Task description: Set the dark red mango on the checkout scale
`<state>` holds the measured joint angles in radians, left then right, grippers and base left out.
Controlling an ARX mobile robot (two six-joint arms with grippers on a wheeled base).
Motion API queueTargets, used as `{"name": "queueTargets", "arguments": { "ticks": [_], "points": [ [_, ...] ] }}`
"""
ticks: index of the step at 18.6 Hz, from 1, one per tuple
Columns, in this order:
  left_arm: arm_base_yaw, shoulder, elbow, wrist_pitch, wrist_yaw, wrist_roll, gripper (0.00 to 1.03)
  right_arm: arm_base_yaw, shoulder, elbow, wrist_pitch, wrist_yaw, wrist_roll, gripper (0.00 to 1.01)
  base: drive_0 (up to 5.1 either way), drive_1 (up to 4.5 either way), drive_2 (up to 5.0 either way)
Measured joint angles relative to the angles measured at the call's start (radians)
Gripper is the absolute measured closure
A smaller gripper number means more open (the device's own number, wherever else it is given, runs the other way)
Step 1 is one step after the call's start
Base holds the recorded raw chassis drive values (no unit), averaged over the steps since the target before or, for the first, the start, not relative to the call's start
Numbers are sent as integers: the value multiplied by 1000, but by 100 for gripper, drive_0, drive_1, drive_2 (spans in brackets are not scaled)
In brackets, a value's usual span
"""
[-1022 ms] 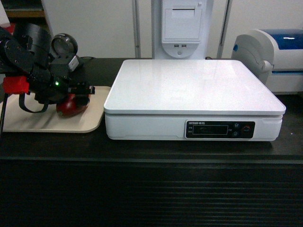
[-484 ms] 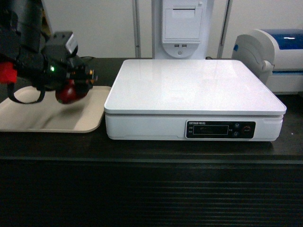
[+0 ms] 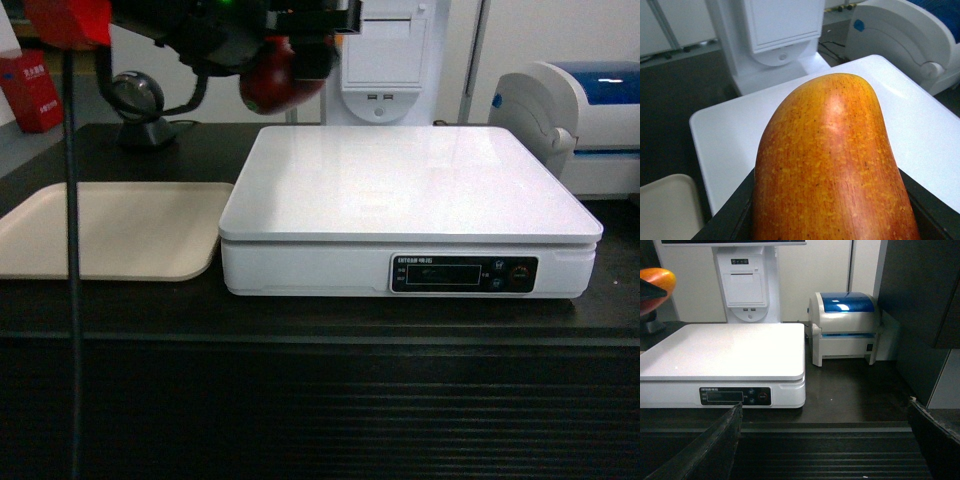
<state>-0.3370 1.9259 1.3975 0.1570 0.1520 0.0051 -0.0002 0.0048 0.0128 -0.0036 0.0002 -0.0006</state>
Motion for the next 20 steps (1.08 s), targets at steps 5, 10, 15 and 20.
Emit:
{"name": "queueTargets", "arguments": {
  "ticks": [5, 10, 15, 20],
  "points": [
    [-92, 146, 156, -42, -47, -101, 44, 0, 0, 0, 0, 0, 0, 3, 0, 0, 0],
    [-158, 319, 397, -177, -117, -202, 44, 0, 0, 0, 0, 0, 0, 3, 0, 0, 0],
    [-167, 493, 650, -361, -207, -272, 44, 0, 0, 0, 0, 0, 0, 3, 0, 0, 0],
    [-163, 558, 745, -444, -238, -312, 44, 0, 0, 0, 0, 0, 0, 3, 0, 0, 0]
  ]
}}
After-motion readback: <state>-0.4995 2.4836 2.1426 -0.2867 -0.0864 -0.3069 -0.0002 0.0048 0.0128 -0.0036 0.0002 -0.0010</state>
